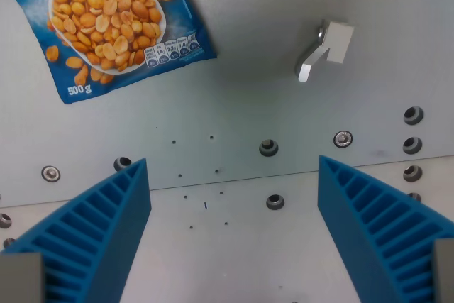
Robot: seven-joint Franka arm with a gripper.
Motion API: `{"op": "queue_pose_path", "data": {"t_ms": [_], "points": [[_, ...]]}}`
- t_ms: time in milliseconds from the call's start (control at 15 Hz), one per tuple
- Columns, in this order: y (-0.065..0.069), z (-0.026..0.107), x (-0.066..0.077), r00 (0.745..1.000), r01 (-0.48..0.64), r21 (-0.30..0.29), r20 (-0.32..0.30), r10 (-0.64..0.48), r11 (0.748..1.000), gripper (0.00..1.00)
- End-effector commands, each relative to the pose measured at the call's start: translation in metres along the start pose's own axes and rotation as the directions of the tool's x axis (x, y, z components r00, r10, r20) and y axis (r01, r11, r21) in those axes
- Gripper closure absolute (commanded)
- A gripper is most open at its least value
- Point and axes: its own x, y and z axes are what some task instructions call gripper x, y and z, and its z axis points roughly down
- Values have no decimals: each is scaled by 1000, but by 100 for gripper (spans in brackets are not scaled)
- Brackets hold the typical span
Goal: Move in base negative z
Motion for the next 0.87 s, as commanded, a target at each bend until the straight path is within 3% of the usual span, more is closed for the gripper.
{"op": "queue_pose_path", "data": {"t_ms": [67, 867], "points": [[0, 2, 0, 1000, 0, 0, -7, 0, 1000, 0], [0, 62, 5, 1000, 0, 0, -7, 0, 1000, 0]]}}
